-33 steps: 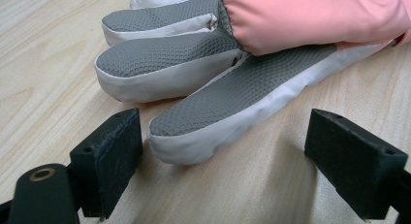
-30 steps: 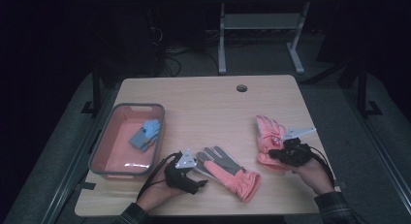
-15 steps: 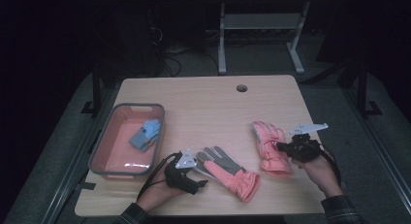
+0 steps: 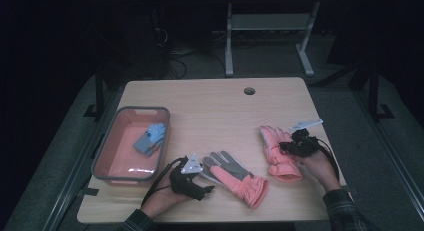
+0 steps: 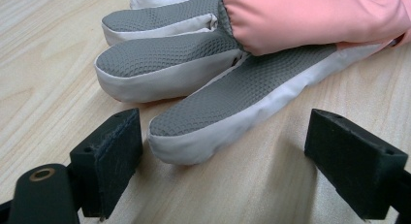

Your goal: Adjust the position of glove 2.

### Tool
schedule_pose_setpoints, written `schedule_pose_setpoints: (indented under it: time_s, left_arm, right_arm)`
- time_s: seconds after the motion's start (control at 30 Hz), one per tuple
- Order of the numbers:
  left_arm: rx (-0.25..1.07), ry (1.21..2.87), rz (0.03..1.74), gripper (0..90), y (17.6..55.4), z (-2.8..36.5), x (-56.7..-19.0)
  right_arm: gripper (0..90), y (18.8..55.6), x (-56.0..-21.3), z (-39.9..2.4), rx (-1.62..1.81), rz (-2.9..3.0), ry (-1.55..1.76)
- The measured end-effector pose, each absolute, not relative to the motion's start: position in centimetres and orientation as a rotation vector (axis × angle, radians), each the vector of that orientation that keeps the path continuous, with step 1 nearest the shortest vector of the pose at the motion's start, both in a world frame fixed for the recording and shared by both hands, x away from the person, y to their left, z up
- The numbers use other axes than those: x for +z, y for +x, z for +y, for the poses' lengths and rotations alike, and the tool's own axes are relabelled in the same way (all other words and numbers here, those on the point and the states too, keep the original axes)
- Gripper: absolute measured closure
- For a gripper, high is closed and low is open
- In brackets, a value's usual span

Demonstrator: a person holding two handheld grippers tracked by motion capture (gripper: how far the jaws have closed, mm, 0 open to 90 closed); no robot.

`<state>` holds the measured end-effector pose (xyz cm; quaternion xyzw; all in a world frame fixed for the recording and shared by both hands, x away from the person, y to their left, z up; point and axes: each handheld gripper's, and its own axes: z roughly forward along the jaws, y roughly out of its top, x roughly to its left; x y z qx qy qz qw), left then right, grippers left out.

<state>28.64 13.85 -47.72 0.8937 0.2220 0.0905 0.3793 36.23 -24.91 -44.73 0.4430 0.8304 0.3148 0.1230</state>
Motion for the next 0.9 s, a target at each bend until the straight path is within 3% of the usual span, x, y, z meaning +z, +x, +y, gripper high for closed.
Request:
schedule_pose_setpoints:
  time_s: [0.9]
  left_arm:
    - [0.231,2.283,0.567,12.7,28.6,13.9,-47.7]
  right_arm:
    - [88.9,38.5,-44.8,-17.2,1.046,2.680,0.892]
